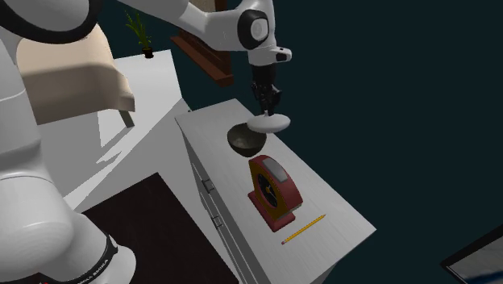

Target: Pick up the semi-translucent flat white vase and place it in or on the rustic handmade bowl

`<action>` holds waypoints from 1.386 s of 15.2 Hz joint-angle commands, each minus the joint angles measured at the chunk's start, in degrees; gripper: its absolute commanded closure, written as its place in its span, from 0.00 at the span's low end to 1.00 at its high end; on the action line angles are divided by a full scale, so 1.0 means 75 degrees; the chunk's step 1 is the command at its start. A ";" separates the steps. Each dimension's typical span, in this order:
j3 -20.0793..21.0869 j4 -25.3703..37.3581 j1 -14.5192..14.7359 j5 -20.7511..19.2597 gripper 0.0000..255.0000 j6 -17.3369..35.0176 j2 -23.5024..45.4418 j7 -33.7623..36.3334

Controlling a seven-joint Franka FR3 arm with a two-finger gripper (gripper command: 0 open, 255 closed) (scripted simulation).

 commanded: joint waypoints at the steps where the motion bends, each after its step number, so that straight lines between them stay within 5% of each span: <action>1: 0.0109 -0.0020 0.0202 -0.0011 1.00 -0.0182 -0.0143 0.0293; 8: 0.0516 0.0427 0.0901 -0.0019 1.00 -0.0844 -0.0162 0.1284; 21: 0.0477 -0.0222 0.0897 -0.0157 1.00 0.0292 0.0345 0.1522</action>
